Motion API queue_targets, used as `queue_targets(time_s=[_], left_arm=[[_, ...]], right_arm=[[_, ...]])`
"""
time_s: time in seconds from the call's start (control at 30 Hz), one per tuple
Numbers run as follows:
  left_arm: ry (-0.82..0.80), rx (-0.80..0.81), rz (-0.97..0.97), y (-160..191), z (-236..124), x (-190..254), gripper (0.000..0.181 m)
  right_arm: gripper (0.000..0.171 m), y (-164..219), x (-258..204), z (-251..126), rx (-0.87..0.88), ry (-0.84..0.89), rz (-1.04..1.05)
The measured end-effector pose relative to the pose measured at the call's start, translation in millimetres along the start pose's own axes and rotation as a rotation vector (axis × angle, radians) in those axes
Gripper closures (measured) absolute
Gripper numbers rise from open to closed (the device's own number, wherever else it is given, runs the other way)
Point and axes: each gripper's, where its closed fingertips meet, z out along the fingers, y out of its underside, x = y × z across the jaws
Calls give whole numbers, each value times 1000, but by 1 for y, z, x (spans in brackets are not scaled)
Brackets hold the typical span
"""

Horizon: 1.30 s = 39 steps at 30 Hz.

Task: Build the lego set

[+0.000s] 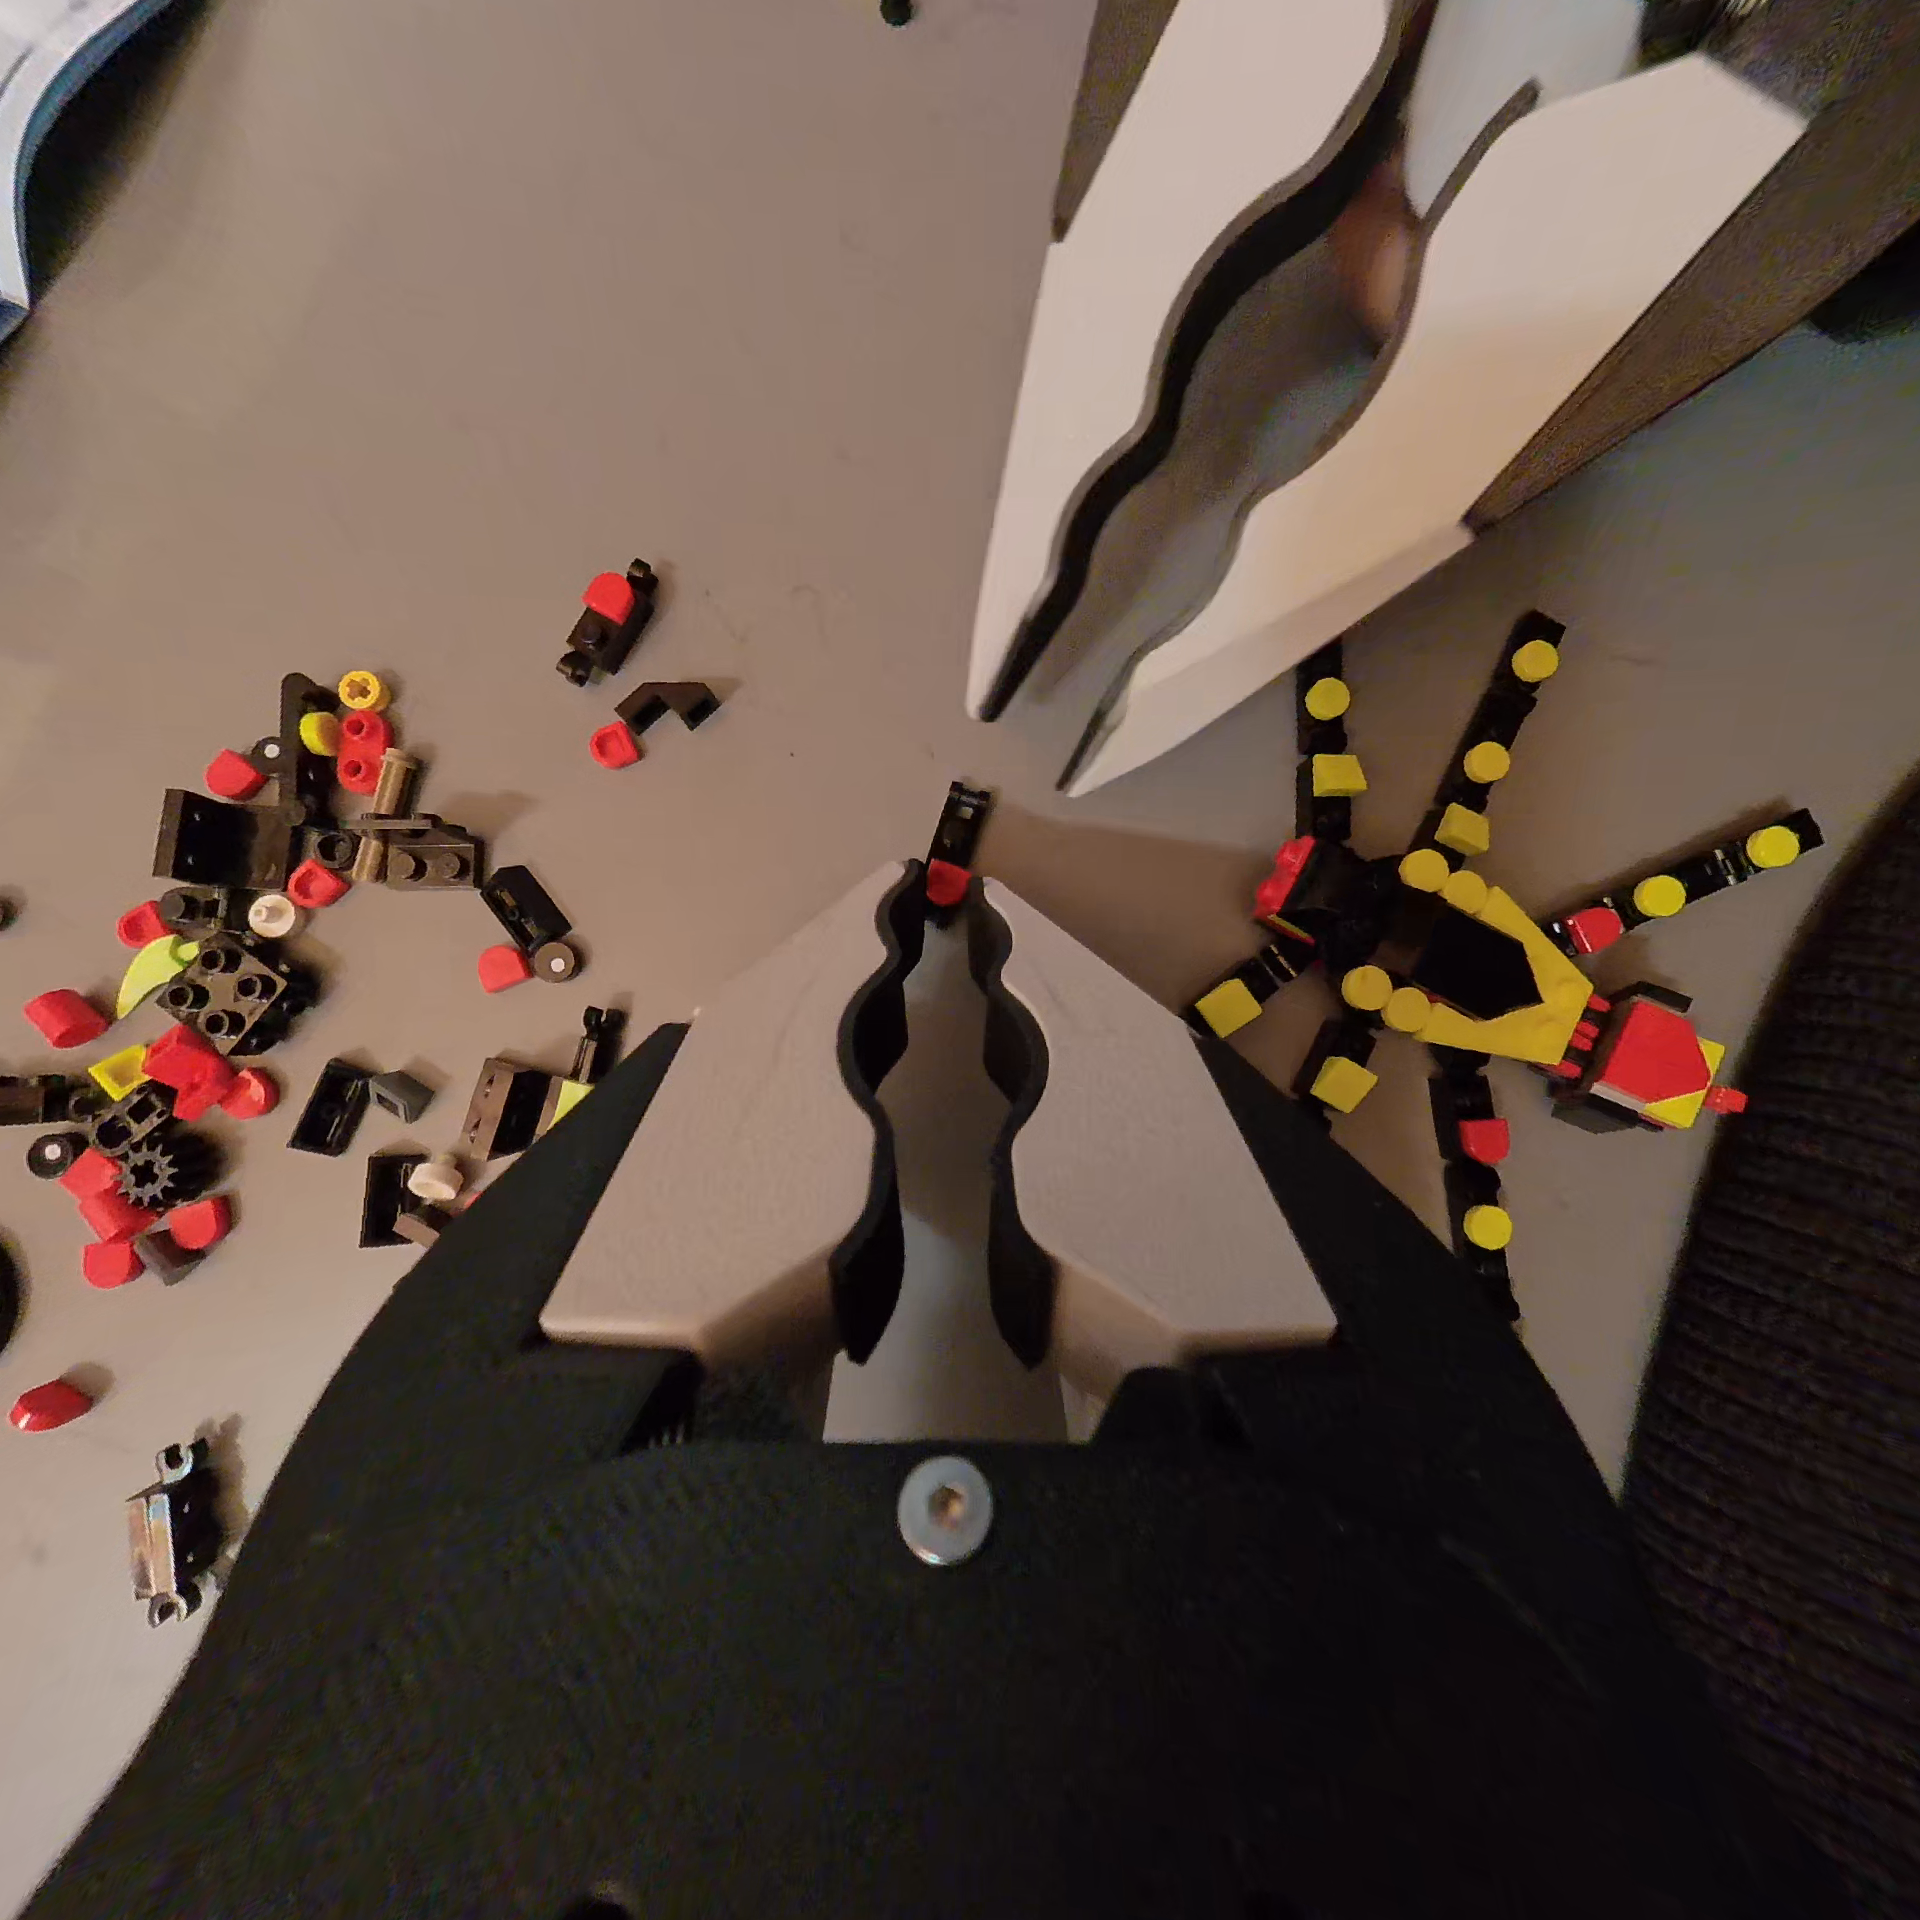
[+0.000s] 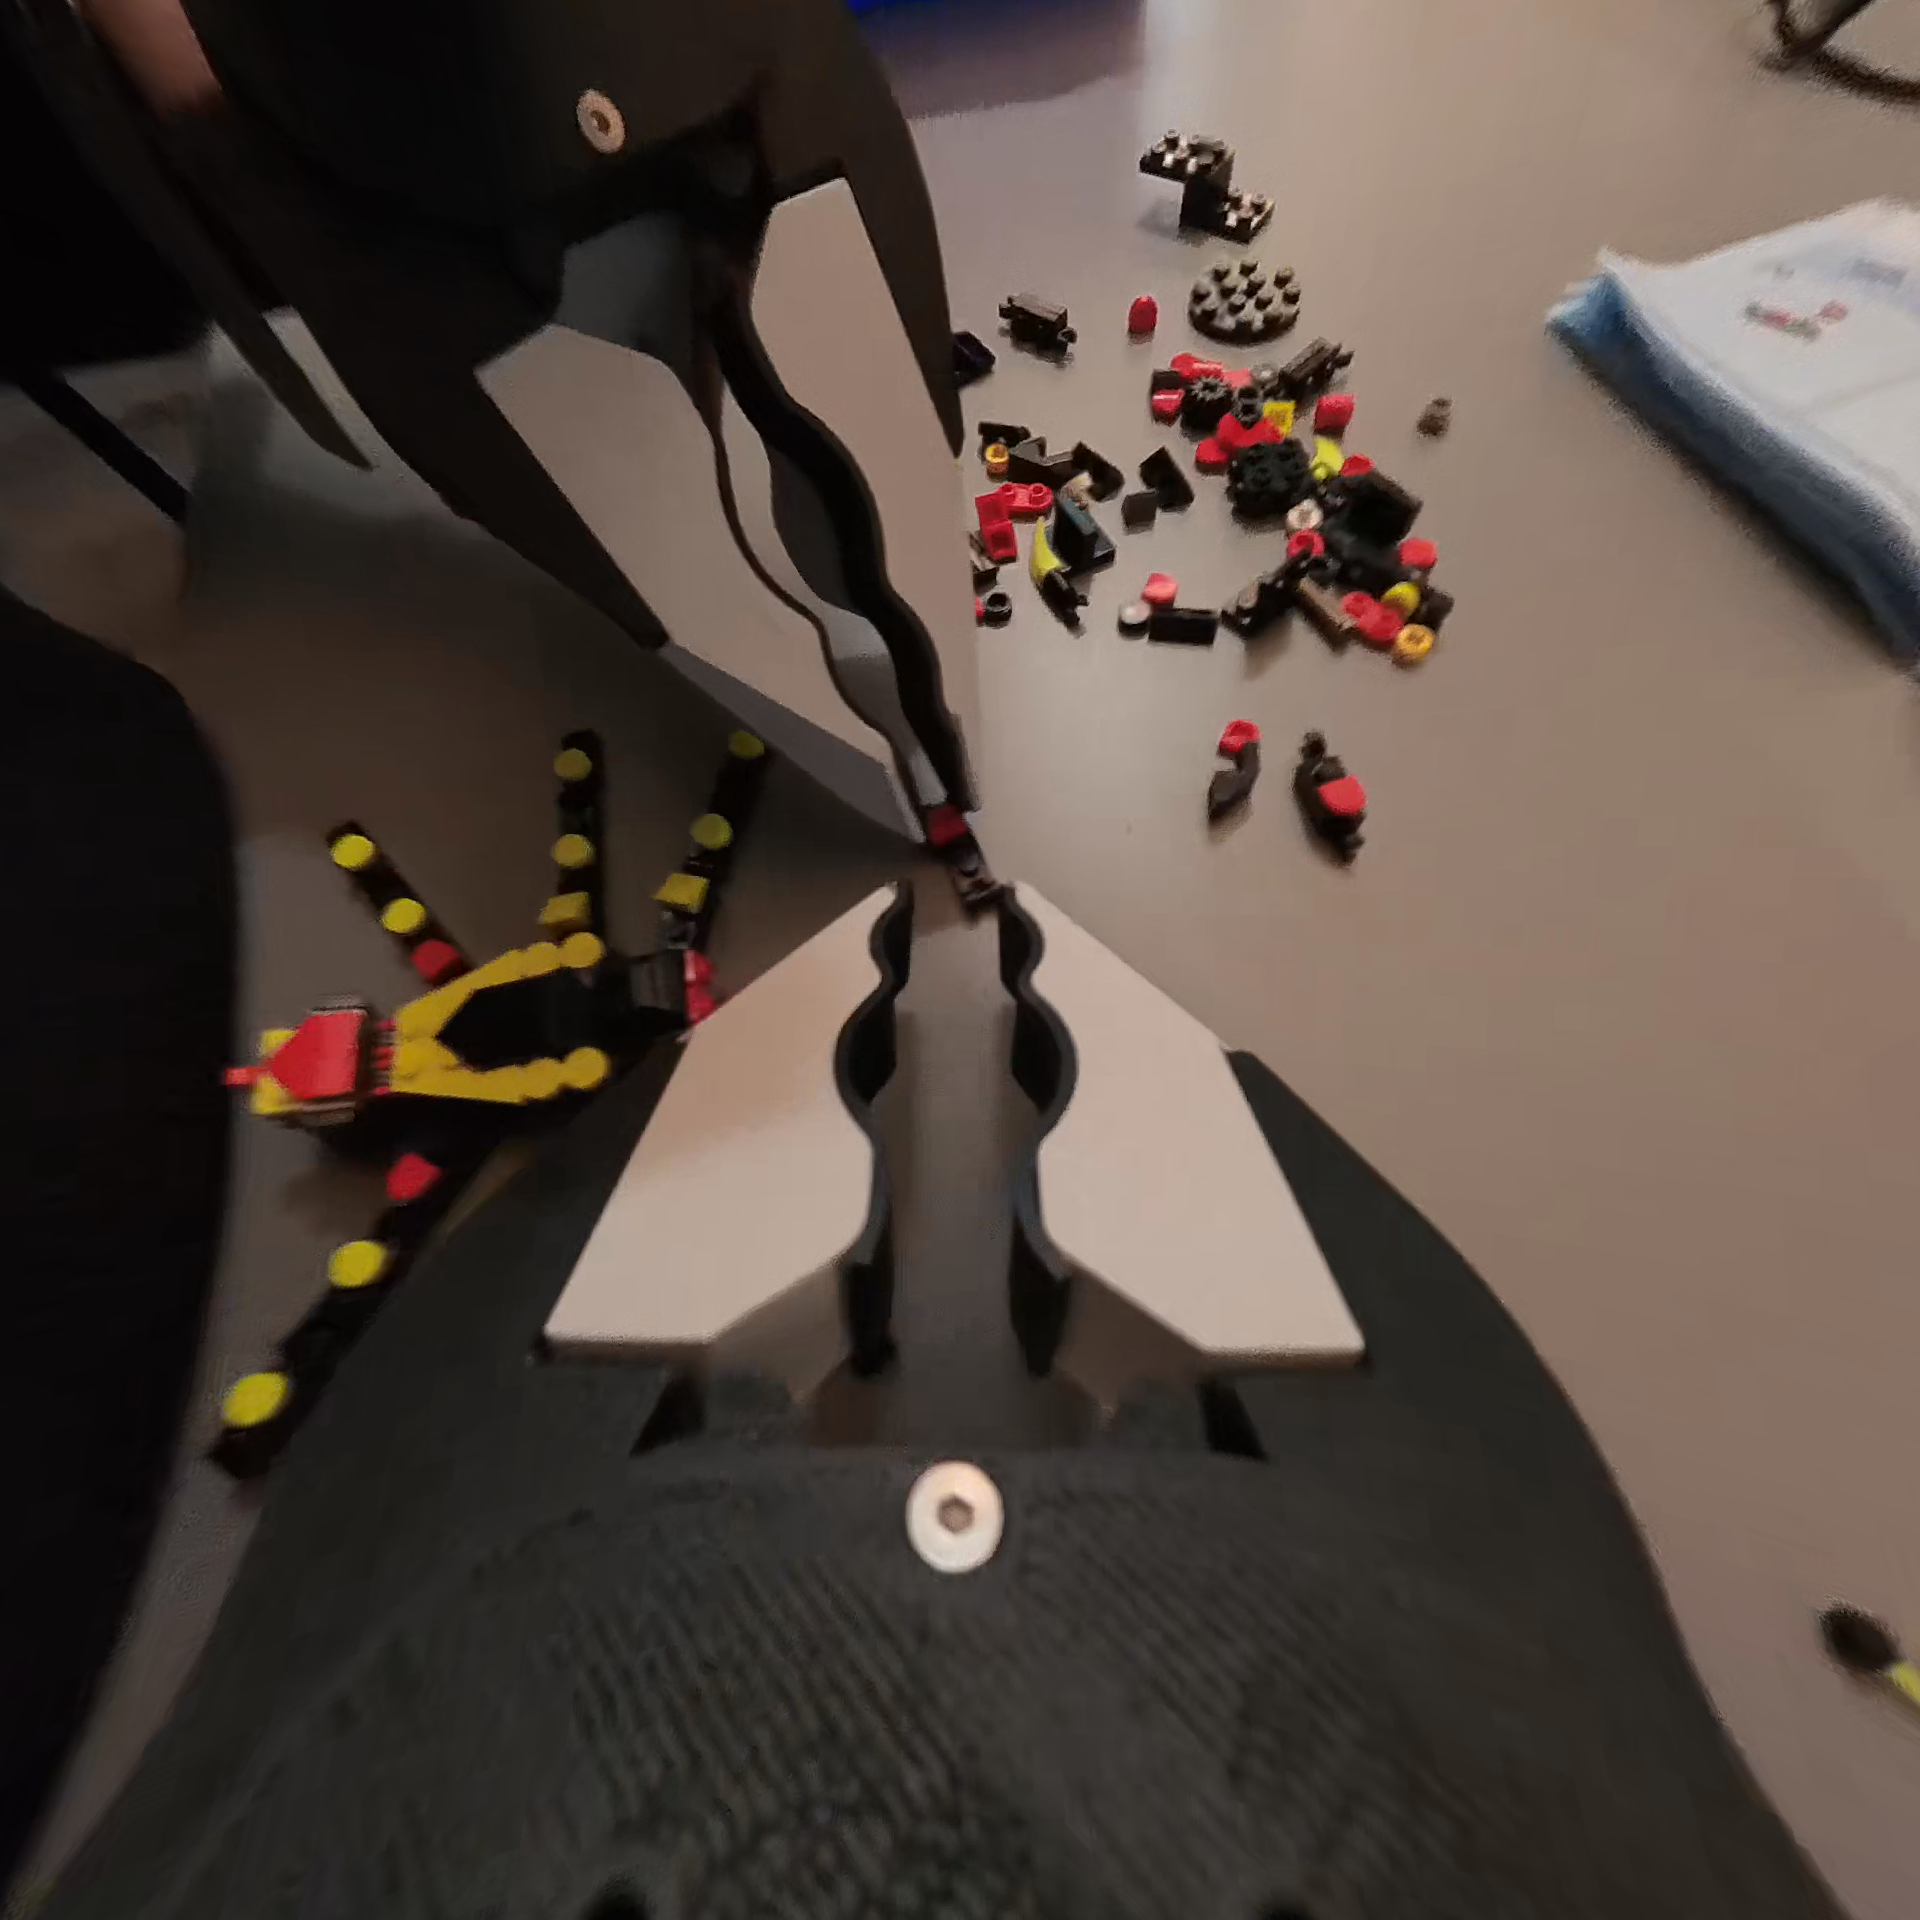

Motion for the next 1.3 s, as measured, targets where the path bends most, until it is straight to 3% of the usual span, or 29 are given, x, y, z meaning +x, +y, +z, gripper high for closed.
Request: queue_targets(time_s=[0.3,0.53,1.3], left_arm=[[2,-2,-8,-1,1,-1,176],[1,-13,-22,-2,1,-3,176],[113,-210,8,2,1,0,177]], right_arm=[[156,6,4,20,-102,-25,-184],[165,5,2,23,-113,-88,-172],[165,6,-2,23,-123,-219,-269]])
